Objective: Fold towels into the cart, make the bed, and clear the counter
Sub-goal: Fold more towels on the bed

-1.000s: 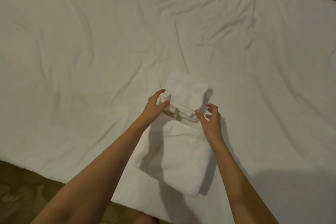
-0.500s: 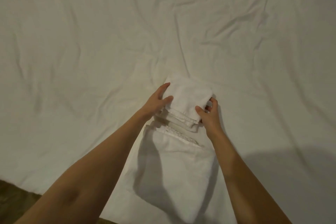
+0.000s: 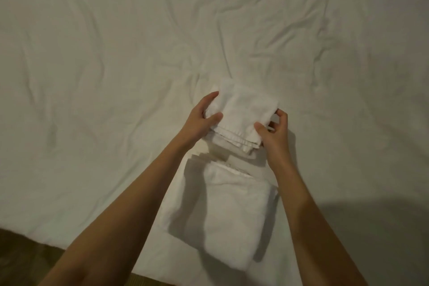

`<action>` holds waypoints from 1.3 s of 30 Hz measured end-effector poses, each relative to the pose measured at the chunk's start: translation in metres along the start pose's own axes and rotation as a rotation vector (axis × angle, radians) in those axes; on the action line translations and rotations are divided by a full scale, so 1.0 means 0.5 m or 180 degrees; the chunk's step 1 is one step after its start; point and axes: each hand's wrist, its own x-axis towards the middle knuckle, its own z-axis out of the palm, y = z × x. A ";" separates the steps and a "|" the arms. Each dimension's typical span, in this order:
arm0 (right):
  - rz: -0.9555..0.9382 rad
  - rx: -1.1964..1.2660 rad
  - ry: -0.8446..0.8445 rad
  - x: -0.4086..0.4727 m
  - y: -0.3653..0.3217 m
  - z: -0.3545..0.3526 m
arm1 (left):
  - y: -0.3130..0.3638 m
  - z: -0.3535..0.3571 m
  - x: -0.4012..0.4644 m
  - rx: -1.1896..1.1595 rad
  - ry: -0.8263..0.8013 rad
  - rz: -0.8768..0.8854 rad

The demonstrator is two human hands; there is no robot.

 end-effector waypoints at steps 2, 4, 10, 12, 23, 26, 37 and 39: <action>-0.0198 0.0067 0.0002 -0.042 -0.035 -0.010 | 0.030 -0.007 -0.031 0.0004 0.0014 0.0072; -0.0325 0.0156 0.0003 -0.094 -0.054 -0.021 | 0.048 -0.013 -0.078 -0.0018 -0.0024 0.0075; -0.0269 0.0138 -0.0066 -0.272 0.002 -0.055 | 0.008 -0.017 -0.247 -0.0006 -0.0125 -0.0122; -0.0200 0.0200 -0.0025 -0.323 0.034 -0.066 | -0.017 -0.012 -0.300 -0.0043 -0.0199 -0.0161; -0.0023 -0.0204 0.0079 -0.384 0.151 -0.077 | -0.128 0.034 -0.358 0.1375 -0.0117 -0.0534; 0.0000 -0.0569 0.0401 -0.369 0.182 -0.091 | -0.126 0.034 -0.341 0.2421 0.0365 -0.0647; 0.0527 -0.0090 -0.0449 -0.330 0.170 -0.116 | -0.136 -0.005 -0.307 0.0491 -0.0201 -0.1498; 0.0510 -0.0077 -0.0319 -0.321 0.171 -0.110 | -0.133 -0.002 -0.309 0.0465 -0.0196 -0.1502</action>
